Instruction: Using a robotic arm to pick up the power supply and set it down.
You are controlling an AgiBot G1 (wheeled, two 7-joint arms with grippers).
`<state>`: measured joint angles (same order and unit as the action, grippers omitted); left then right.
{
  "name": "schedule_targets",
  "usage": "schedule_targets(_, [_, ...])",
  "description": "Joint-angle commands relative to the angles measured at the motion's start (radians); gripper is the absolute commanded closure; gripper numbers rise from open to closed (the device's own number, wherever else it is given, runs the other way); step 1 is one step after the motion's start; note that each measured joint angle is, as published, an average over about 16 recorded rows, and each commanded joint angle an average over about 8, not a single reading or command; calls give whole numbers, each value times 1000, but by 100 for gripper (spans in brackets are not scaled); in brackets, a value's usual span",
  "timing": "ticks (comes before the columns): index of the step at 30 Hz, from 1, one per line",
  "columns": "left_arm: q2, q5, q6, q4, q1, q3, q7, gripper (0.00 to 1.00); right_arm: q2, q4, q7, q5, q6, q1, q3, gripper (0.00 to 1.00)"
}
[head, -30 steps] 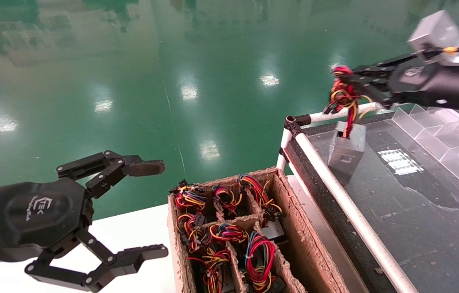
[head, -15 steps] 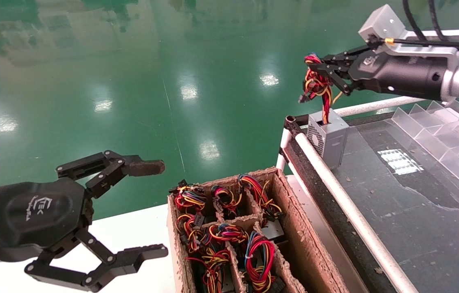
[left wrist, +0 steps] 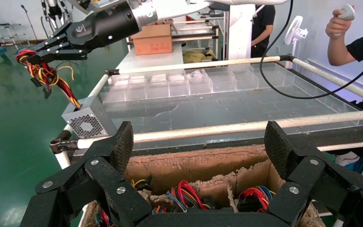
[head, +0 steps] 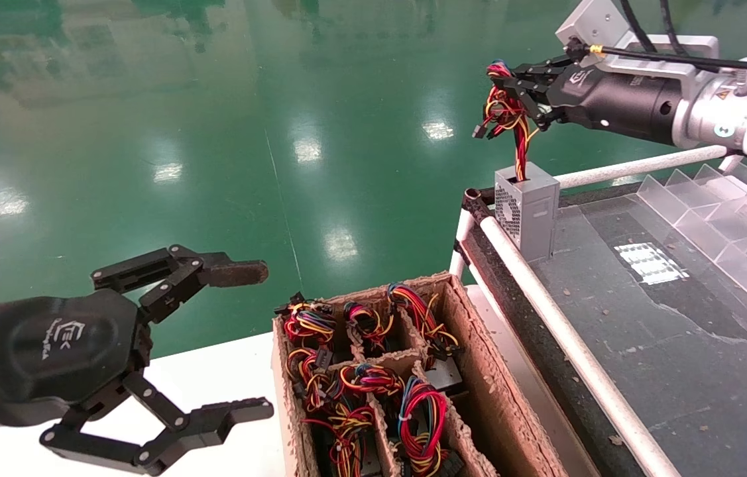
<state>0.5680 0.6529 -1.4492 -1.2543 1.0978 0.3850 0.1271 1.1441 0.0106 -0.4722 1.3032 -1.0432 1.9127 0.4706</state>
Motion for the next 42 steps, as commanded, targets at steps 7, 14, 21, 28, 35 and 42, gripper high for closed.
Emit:
schedule_targets(7, [0, 0, 0, 0, 0, 0, 0, 0, 9, -5, -16, -8, 14, -19, -6, 100])
schedule_targets(14, [0, 0, 0, 0, 0, 0, 0, 0, 3, -11, -19, -7, 17, -26, -5, 71])
schedule_targets(21, [0, 0, 0, 0, 0, 0, 0, 0, -3, -14, -13, -1, 6, -26, -1, 0])
schedule_targets(28, [0, 0, 0, 0, 0, 0, 0, 0, -16, -16, -4, 4, -11, -21, 3, 0])
schedule_targets(35, [0, 0, 0, 0, 0, 0, 0, 0, -34, -19, 18, 16, -49, -8, 11, 0])
schedule_targets(42, [0, 0, 0, 0, 0, 0, 0, 0, -64, -35, 76, -19, -95, 9, -13, 0])
